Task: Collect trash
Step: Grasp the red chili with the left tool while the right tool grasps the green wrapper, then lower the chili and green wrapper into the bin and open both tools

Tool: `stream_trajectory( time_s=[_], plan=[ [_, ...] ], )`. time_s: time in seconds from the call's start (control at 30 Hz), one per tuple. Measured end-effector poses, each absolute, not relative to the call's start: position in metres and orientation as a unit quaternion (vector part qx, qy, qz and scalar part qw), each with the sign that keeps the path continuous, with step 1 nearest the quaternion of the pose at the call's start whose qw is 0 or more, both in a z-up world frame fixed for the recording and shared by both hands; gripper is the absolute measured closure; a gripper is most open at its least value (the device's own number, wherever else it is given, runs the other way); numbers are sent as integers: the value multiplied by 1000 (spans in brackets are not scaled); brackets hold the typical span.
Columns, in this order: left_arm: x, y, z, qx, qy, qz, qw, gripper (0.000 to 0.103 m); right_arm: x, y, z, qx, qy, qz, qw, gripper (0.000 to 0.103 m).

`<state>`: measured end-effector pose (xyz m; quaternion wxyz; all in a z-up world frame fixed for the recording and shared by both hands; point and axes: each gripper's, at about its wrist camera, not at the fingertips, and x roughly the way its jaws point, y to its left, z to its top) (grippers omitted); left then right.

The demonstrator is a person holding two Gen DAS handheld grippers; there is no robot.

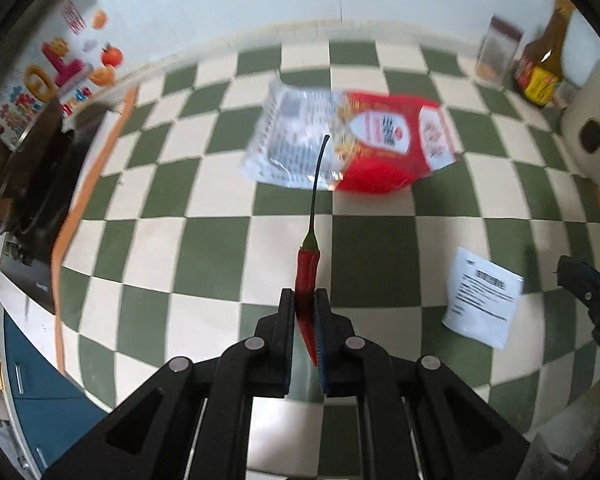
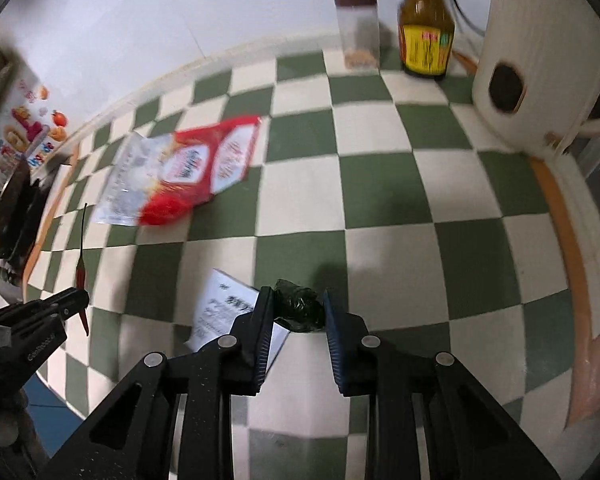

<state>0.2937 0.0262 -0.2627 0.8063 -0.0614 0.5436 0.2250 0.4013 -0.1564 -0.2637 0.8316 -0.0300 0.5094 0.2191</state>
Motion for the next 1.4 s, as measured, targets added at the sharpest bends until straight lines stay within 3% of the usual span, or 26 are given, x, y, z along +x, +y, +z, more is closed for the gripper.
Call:
stream_trajectory(
  time_s=[0.37,0.53,0.7,1.0,1.4],
  plan=[
    [159,39,-206,-58,479,192,854,96,236,-159,-202,-15,454,230,861,77],
    [81,37,-216,-61,496,173,849,96,141,-171,-210,5,468,213,858,77],
    [32,32,-247,-71,531,160,829,96,69,-185,-253,48,526,207,823,77],
    [1,23,-383,-100,629,151,756,96,19,-190,-379,27,614,195,764,77],
    [4,35,-628,-175,711,159,663,96,38,-173,-630,10,698,176,694,77]
  ],
)
